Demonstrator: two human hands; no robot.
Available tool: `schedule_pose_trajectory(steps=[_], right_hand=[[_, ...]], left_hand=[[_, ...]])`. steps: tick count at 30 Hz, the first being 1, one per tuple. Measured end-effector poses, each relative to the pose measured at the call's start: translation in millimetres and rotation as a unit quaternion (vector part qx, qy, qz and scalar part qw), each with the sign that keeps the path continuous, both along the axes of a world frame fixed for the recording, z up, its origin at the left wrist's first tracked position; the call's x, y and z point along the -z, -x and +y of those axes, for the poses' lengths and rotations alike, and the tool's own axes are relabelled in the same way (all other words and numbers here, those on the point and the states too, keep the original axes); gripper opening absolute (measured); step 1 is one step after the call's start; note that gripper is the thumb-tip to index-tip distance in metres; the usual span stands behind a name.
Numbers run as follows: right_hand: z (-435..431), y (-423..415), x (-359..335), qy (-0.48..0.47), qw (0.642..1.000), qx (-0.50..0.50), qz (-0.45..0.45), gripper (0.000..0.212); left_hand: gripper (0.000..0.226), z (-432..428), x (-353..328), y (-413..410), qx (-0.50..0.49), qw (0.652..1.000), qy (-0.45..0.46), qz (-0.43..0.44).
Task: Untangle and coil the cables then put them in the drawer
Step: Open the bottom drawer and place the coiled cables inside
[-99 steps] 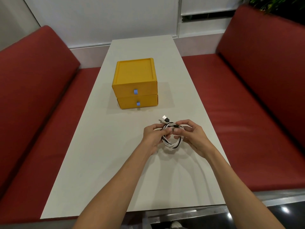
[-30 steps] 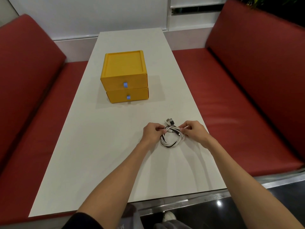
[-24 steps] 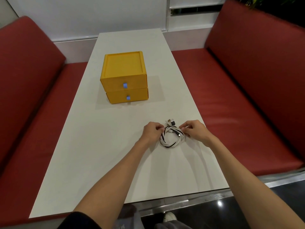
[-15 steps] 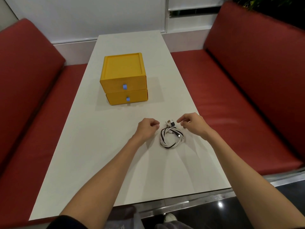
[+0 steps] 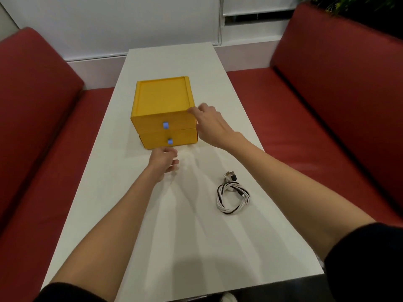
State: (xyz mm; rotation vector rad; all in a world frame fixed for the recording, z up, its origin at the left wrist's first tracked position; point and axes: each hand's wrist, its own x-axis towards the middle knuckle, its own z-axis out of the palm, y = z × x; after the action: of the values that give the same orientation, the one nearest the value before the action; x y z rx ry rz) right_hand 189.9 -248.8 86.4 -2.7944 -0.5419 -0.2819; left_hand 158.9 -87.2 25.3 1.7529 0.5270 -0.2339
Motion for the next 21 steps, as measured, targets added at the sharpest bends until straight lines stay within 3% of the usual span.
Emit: schedule_pose_trajectory(steps=[6,15,21], right_hand=[[39,-40,3,0.056,0.997,-0.043,-0.018,0.055],[50,-45,6,0.047,0.998,0.01,-0.049,0.038],[54,-45,6,0.048,0.998,0.036,-0.034,0.033]], left_hand=[[0.015,5,2,-25,-0.038,0.998,0.03,0.047],[0.028,5,7,-49,-0.057,0.994,0.067,0.067],[0.023,8,10,-53,-0.043,0.994,0.074,0.062]])
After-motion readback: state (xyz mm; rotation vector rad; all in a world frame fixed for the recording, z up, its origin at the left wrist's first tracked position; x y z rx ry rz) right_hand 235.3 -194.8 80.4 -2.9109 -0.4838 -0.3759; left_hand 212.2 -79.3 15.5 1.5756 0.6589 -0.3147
